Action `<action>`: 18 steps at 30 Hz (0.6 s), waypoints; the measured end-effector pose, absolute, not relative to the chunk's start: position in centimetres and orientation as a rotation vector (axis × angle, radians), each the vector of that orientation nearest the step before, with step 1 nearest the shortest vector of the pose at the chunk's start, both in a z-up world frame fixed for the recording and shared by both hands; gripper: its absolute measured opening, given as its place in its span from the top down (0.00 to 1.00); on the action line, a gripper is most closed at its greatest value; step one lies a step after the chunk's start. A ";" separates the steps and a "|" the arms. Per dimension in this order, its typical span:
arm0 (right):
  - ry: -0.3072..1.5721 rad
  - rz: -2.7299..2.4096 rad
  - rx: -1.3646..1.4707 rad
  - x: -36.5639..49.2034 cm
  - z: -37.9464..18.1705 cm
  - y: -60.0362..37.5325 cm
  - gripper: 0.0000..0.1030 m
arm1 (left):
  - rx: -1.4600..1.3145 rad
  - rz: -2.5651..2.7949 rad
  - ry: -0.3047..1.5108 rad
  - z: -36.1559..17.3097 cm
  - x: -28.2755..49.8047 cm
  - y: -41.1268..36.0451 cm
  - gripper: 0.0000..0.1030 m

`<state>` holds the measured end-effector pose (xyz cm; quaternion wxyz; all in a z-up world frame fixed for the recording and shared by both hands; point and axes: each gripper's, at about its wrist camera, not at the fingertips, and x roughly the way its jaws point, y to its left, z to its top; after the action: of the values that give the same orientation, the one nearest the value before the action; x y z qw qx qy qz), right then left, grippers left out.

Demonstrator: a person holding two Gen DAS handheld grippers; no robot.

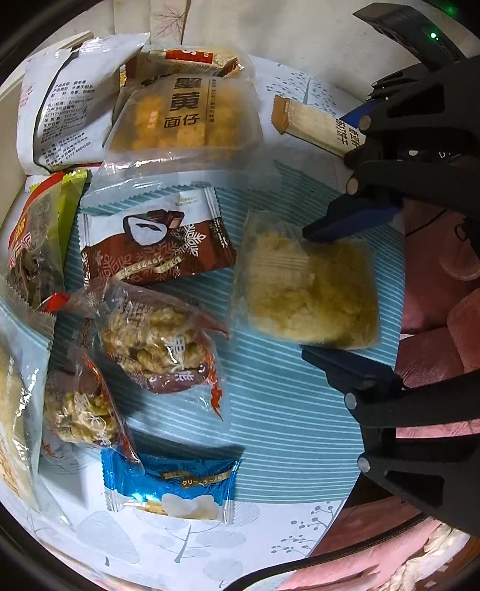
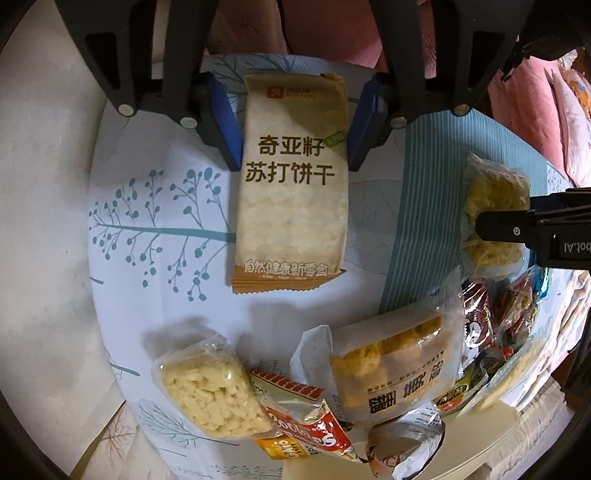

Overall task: Organize snacks
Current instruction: 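Grasp the clear puffed-snack bag with the left tool while the right tool grasps the cracker pack, then lift both snacks and carry them over the white tray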

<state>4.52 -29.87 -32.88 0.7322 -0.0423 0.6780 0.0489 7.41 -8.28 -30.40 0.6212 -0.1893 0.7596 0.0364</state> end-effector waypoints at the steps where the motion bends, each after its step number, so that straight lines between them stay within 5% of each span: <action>1: 1.496 0.108 -0.094 4.7 -32.8 -29.8 0.47 | -0.448 0.083 1.746 -30.6 7.3 -8.1 0.46; 18: 1.618 0.016 0.173 8.0 -32.5 -30.3 0.48 | -0.540 0.057 1.823 -31.0 5.2 -1.8 0.54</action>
<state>7.96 -30.26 -32.46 0.6869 0.0772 0.7226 0.0074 5.21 -1.84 -30.98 0.5807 -0.2313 0.7802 0.0243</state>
